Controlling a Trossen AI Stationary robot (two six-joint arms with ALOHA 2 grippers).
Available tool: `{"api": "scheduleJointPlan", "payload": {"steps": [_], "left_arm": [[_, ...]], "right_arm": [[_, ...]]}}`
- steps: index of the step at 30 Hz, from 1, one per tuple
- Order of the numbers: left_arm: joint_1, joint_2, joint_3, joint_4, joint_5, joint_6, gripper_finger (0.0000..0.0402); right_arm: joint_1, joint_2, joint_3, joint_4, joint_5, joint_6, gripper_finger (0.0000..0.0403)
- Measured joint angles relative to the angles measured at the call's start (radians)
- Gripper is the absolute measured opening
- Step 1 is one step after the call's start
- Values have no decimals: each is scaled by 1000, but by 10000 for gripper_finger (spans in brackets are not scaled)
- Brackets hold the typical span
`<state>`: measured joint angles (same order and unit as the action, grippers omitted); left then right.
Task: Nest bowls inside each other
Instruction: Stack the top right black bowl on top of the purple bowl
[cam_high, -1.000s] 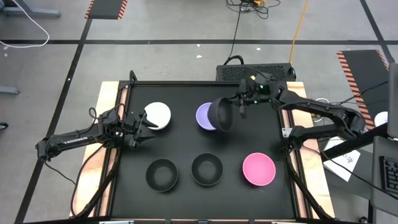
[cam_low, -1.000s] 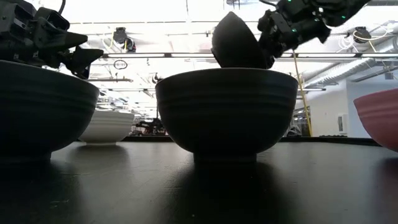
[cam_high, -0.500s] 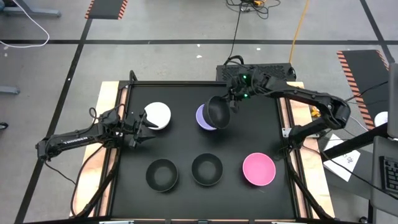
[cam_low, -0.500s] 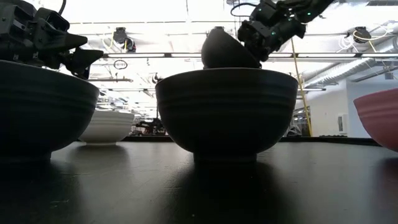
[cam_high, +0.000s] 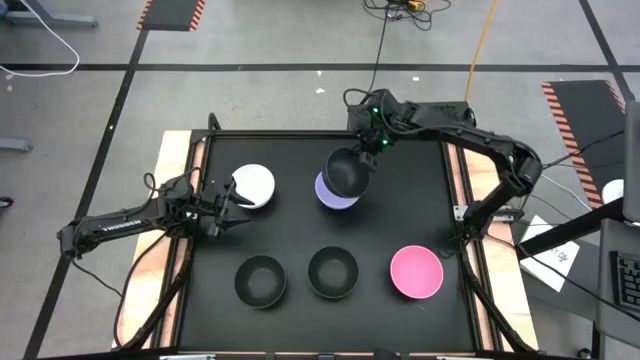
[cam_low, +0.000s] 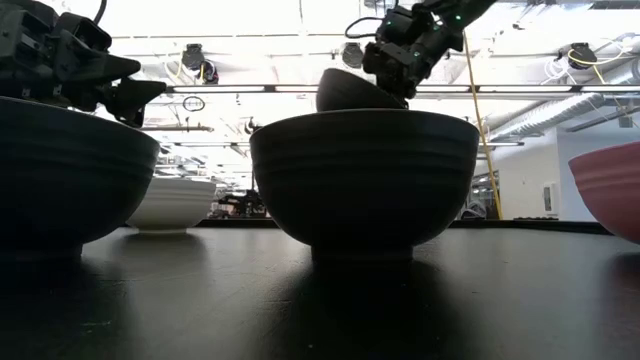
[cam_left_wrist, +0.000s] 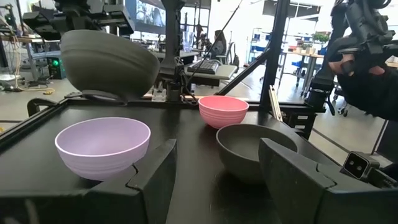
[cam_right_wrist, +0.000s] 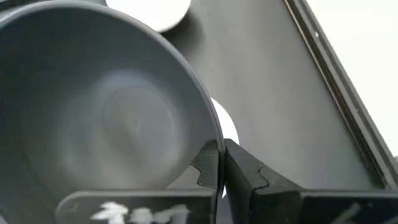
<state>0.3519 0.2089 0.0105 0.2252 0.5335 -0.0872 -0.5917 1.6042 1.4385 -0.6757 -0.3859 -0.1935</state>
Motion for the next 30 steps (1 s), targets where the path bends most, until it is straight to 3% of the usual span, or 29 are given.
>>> {"api": "scheduleJointPlan", "payload": {"steps": [16, 24, 30], "left_arm": [[0, 0, 0, -16, 0, 14, 230], [0, 0, 0, -22, 0, 14, 230], [0, 0, 0, -31, 0, 15, 230]], "right_arm": [[41, 210, 253, -264, 54, -13, 1], [74, 325, 441, -431, 234, -55, 1], [92, 377, 542, -533, 252, -52, 1]]}}
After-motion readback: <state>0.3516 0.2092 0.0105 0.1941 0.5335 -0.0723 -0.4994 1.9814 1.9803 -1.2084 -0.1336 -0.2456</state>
